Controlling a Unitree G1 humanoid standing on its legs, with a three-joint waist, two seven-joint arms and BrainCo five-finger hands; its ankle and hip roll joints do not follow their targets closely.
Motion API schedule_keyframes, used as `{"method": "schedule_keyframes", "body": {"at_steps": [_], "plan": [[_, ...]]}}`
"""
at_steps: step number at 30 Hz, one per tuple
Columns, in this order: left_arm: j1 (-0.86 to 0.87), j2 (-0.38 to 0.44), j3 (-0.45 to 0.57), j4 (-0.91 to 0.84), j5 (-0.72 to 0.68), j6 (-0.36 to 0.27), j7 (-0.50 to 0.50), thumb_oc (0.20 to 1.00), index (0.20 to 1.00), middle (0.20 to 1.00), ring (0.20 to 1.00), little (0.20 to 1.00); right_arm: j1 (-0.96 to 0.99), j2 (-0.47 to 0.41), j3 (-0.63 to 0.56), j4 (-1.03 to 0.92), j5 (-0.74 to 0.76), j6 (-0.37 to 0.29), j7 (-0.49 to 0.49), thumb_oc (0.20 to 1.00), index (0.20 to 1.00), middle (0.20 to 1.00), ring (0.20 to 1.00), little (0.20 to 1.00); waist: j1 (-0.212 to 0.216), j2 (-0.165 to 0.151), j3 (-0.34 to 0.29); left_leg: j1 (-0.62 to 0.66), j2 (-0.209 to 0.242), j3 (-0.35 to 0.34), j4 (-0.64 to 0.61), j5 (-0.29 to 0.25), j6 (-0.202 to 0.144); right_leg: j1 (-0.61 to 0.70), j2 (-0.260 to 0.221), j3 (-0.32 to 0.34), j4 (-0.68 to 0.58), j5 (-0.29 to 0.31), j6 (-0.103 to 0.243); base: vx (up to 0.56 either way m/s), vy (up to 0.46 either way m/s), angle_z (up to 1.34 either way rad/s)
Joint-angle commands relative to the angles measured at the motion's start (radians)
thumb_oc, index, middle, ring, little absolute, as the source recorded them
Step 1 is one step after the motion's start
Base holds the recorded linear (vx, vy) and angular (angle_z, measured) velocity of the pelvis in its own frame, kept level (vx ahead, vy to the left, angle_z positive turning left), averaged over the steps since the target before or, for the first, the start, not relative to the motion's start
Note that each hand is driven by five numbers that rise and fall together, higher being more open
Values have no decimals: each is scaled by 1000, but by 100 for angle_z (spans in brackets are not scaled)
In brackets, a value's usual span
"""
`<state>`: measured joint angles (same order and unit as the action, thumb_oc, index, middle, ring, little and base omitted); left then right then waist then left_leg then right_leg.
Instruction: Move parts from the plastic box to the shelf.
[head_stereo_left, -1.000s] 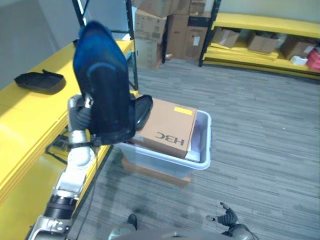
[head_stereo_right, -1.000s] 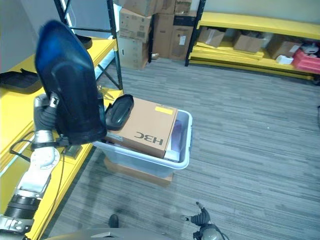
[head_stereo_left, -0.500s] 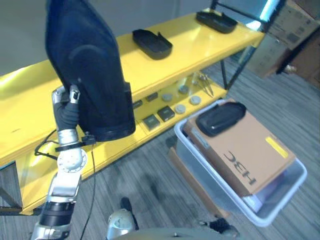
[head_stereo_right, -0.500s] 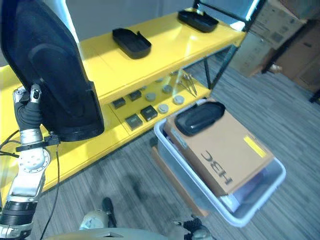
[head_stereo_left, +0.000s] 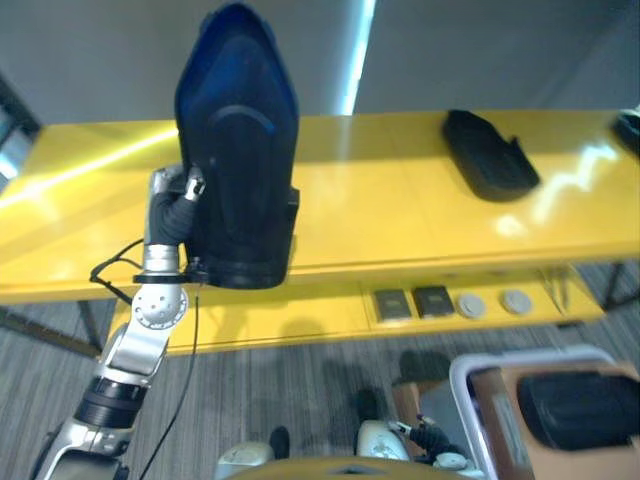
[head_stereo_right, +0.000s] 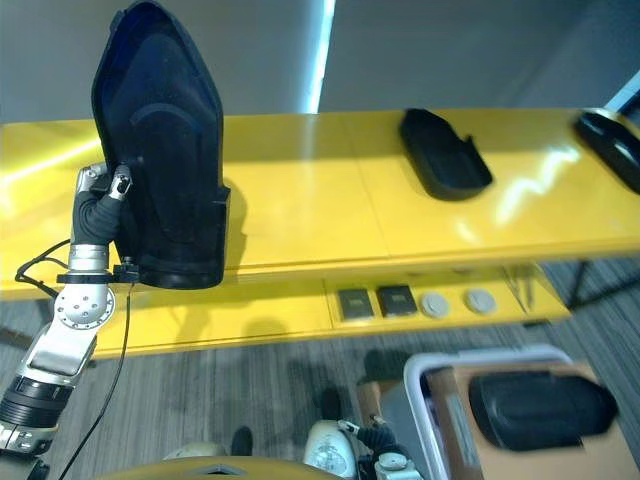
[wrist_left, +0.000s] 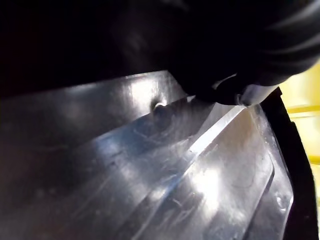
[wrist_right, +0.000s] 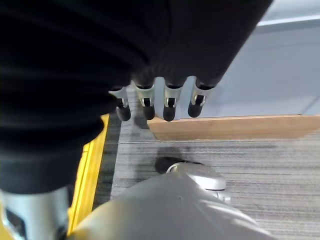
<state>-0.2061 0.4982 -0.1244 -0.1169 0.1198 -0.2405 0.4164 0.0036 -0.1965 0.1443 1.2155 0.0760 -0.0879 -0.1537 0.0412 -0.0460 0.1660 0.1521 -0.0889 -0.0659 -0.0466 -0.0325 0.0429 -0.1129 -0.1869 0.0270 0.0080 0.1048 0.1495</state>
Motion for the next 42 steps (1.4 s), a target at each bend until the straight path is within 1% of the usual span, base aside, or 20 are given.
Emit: {"method": "schedule_keyframes", "body": {"at_steps": [1,2,3,4,6,9,10,12,14,16,18,19,22,24,25,29,34,36,38,42], "plan": [[-70,-17,29,-44,-21,-55,3,200,200,200,200,200,41,-8,12,37,6,-2,0,1000,1000,1000,1000,1000,-40,11,-44,-106,101,48,-41,54,-101,124,-33,-135,9,-37,52,112,-111,106],[-34,-30,64,-37,-42,-47,-1,200,200,200,200,200,50,-16,7,43,-2,1,1,1000,1000,1000,1000,1000,-38,17,-61,-104,113,48,-41,56,-112,157,-22,-174,-37,-31,48,85,-163,95],[-27,-33,77,-32,-44,-41,3,200,200,200,200,200,48,-21,5,47,-5,1,1,1000,1000,1000,1000,1000,-36,19,-65,-109,118,50,-41,67,-117,162,-17,-176,-50,-24,44,138,-210,69],[-26,-33,86,-22,-54,-34,4,200,200,200,200,200,42,-29,6,52,-8,2,-2,1000,1000,1000,1000,1000,-36,24,-69,-106,127,52,-41,63,-126,178,-7,-178,-65,-31,40,78,-140,26],[-29,-35,99,6,-62,-25,14,200,200,200,200,200,32,-38,11,56,-13,2,-4,1000,1000,1000,1000,1000,-39,31,-69,-108,140,55,-41,77,-137,184,0,-183,-75,-29,32,62,-108,-3],[-52,-48,107,85,-77,-3,34,200,200,200,200,200,33,-41,20,46,-16,0,1,1000,1000,1000,1000,1000,-57,38,-75,-93,154,73,-41,68,-149,202,12,-178,-87,-39,25,84,-81,-12],[-85,-45,118,157,-80,17,54,200,200,200,200,200,31,-43,29,44,-19,0,5,1000,1000,1000,1000,1000,-71,44,-80,-86,162,88,-41,67,-154,201,17,-168,-89,-40,21,95,-64,-22],[-126,-22,116,242,-65,40,72,200,200,200,200,200,29,-42,45,43,-29,1,11,1000,1000,1000,1000,1000,-85,49,-79,-82,167,104,-41,65,-156,195,23,-156,-90,-40,19,66,-40,-42],[-163,-12,114,302,-93,50,74,200,200,200,200,200,25,-40,59,43,-40,3,15,1000,1000,1000,1000,1000,-96,54,-75,-83,170,117,-41,65,-157,184,27,-144,-88,-37,18,21,-10,-54],[-207,6,101,380,-118,73,58,200,200,200,200,200,21,-42,74,42,-54,7,21,1000,1000,1000,1000,1000,-109,58,-64,-91,172,129,-41,67,-157,166,31,-132,-86,-32,18,-22,3,-30],[-263,7,83,443,-178,77,51,200,200,200,200,200,14,-43,91,41,-67,14,25,1000,1000,1000,1000,1000,-125,62,-50,-106,176,139,-41,72,-160,142,33,-123,-85,-25,18,-56,11,-18],[-292,20,68,483,-189,87,30,200,200,200,200,200,8,-45,96,41,-73,18,28,1000,1000,1000,1000,1000,-128,64,-43,-115,177,145,-41,74,-161,127,34,-117,-85,-21,19,-71,15,-9],[-402,41,20,579,-255,96,18,200,200,200,200,200,-24,-52,121,34,-83,23,29,1000,1000,1000,1000,1000,-145,68,-15,-150,182,160,-41,85,-162,79,36,-101,-86,-3,23,-93,15,-12],[-444,53,1,616,-272,93,14,200,200,200,200,200,-42,-52,129,34,-80,25,29,1000,1000,1000,1000,1000,-145,67,-4,-161,184,166,-41,88,-162,60,37,-93,-85,3,25,-74,9,-26],[-505,67,-35,701,-288,108,-6,200,200,200,200,200,-66,-55,144,37,-75,27,31,1000,1000,1000,1000,1000,-147,68,14,-175,187,178,-41,94,-162,37,39,-82,-86,13,30,-79,13,-26],[-614,77,-92,799,-294,138,-19,200,200,200,200,200,-106,-55,159,36,-54,28,29,1000,1000,1000,1000,1000,-150,72,53,-192,186,184,-41,102,-161,12,38,-70,-86,27,33,-45,11,-15],[-668,79,-130,859,-302,156,-48,200,200,200,200,200,-150,-55,175,32,-31,27,32,1000,1000,1000,1000,1000,-145,79,89,-214,186,190,-41,113,-164,-15,36,-60,-88,40,36,-39,2,-9],[-671,80,-134,865,-304,158,-52,200,200,200,200,200,-155,-54,176,32,-28,28,32,1000,1000,1000,1000,1000,-143,80,92,-215,186,192,-41,113,-164,-18,36,-59,-88,41,36,-3,-4,-5],[-678,70,-145,903,-315,169,-68,200,200,200,200,200,-163,-49,187,28,-22,30,40,1000,1000,1000,1000,1000,-142,84,103,-216,185,195,-41,115,-165,-19,36,-55,-90,42,37,2,0,-4],[-704,41,-150,974,-324,183,-54,200,200,200,200,200,-174,-47,197,30,-16,30,39,1000,1000,1000,1000,1000,-145,89,112,-210,187,199,-41,115,-166,-16,35,-54,-90,41,36,0,0,0]]}}
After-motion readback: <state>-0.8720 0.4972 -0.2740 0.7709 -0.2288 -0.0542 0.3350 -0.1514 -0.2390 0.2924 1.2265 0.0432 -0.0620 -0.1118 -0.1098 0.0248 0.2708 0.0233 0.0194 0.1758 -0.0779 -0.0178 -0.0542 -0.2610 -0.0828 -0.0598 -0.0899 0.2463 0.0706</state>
